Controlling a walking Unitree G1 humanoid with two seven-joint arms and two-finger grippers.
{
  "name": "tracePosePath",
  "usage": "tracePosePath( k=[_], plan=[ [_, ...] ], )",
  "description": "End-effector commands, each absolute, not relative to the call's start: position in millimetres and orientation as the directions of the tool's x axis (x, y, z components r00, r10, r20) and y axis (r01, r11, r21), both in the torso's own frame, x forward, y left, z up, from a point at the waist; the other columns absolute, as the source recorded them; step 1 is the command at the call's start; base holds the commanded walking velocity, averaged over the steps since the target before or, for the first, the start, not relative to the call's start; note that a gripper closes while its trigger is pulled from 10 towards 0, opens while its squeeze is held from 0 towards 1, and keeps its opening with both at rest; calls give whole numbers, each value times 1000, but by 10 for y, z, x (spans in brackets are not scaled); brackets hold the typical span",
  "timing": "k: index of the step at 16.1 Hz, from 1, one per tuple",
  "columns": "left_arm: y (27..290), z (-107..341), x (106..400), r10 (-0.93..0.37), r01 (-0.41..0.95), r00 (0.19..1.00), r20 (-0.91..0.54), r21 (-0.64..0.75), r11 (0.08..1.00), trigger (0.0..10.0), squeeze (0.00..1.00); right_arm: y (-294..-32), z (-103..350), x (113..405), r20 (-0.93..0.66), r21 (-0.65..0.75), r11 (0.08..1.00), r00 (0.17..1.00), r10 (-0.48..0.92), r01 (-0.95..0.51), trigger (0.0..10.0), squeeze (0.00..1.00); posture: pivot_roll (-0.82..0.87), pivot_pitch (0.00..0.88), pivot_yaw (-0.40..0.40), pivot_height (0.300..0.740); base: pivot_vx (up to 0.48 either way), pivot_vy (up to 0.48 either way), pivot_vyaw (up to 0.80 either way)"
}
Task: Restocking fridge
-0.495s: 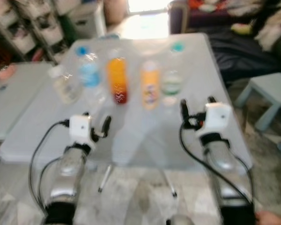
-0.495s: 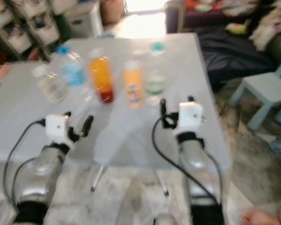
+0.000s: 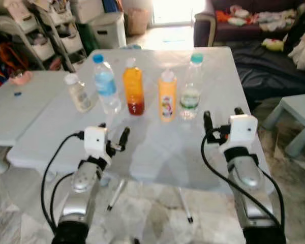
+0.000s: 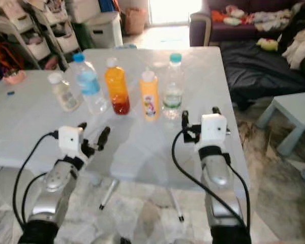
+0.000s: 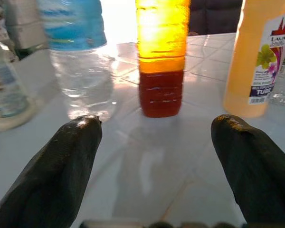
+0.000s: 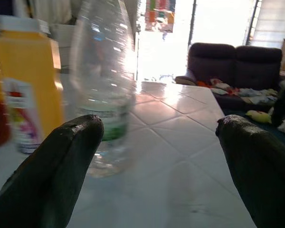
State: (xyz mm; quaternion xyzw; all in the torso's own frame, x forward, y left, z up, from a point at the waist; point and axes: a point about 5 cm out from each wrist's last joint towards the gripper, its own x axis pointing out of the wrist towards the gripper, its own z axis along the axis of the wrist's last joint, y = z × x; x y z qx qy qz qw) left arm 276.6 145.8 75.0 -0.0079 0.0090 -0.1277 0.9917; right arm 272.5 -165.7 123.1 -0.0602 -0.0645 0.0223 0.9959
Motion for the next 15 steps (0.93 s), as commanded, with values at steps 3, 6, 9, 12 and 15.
tracePosePath(
  k=[3, 6, 9, 12, 15],
  plan=[
    [1506, 774, 2775, -245, 245, 969, -12, -6, 969, 10000, 0, -1651, 1503, 2838, 214, -156, 985, 971, 101, -68, 10000, 0, -59, 0, 93, 740, 0, 0, 0],
    [1501, 772, 2780, -247, 247, 969, -14, -3, 969, 10000, 0, -1653, 1680, 2954, 259, -171, 980, 955, 145, -103, 10000, 0, -55, 0, 94, 740, 0, 0, 0],
    [1502, 777, 2782, -245, 245, 969, -14, 1, 969, 10000, 0, -1673, 1883, 3132, 295, -191, 971, 935, 199, -147, 10000, 0, -49, 0, 95, 740, 0, 0, 0],
    [1499, 786, 2788, -246, 246, 969, -13, 7, 969, 10000, 0, -1689, 2057, 3336, 311, -205, 963, 921, 236, -177, 10000, 0, -38, 0, 94, 740, 0, 0, 0],
    [1497, 795, 2794, -246, 246, 969, -10, 10, 969, 10000, 0, -1658, 2161, 3505, 295, -212, 951, 913, 282, -226, 10000, 0, -32, 0, 98, 740, 0, 0, 0]
  ],
)
